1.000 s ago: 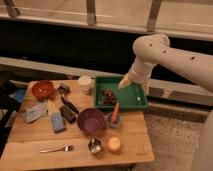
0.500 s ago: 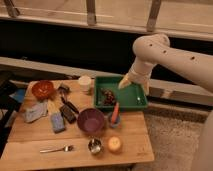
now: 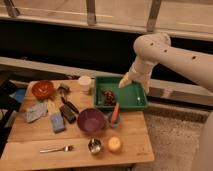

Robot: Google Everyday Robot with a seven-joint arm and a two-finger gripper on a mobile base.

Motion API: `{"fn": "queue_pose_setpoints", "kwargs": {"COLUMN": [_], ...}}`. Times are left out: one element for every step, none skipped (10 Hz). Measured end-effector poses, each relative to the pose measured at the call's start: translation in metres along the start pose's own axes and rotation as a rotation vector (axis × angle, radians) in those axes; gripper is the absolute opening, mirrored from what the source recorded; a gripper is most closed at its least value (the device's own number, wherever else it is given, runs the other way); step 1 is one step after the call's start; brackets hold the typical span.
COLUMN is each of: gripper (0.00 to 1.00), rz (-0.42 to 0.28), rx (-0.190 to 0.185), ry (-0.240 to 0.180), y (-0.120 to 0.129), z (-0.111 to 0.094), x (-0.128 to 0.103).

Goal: Stack bowls into tray

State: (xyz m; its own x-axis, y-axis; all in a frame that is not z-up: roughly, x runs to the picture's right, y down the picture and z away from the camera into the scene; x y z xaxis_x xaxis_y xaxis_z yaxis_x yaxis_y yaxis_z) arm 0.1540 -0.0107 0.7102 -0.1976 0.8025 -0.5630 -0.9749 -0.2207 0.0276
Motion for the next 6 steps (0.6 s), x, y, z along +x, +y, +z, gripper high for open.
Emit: {"fn": "queue_pose_setpoints", "kwargs": {"gripper": [0.8, 0.8, 0.8, 0.8, 0.8, 0.8], "rz": [-0.047, -0.073, -0.107, -0.142, -0.161, -0.182], "rx": [-0.004, -0.004, -0.008, -0.022, -0.043, -0.067], "ry": [-0.022, -0.033, -0.039, -0.037, -0.037, -0.045], "y": [0.017, 0.03, 0.051, 0.079, 0.099, 0.12], "z": [-0.004, -0.005, -0.004, -0.001, 0.002, 0.004], "x": [-0.01, -0.017, -0.023, -0.028, -0.031, -0.032]}}
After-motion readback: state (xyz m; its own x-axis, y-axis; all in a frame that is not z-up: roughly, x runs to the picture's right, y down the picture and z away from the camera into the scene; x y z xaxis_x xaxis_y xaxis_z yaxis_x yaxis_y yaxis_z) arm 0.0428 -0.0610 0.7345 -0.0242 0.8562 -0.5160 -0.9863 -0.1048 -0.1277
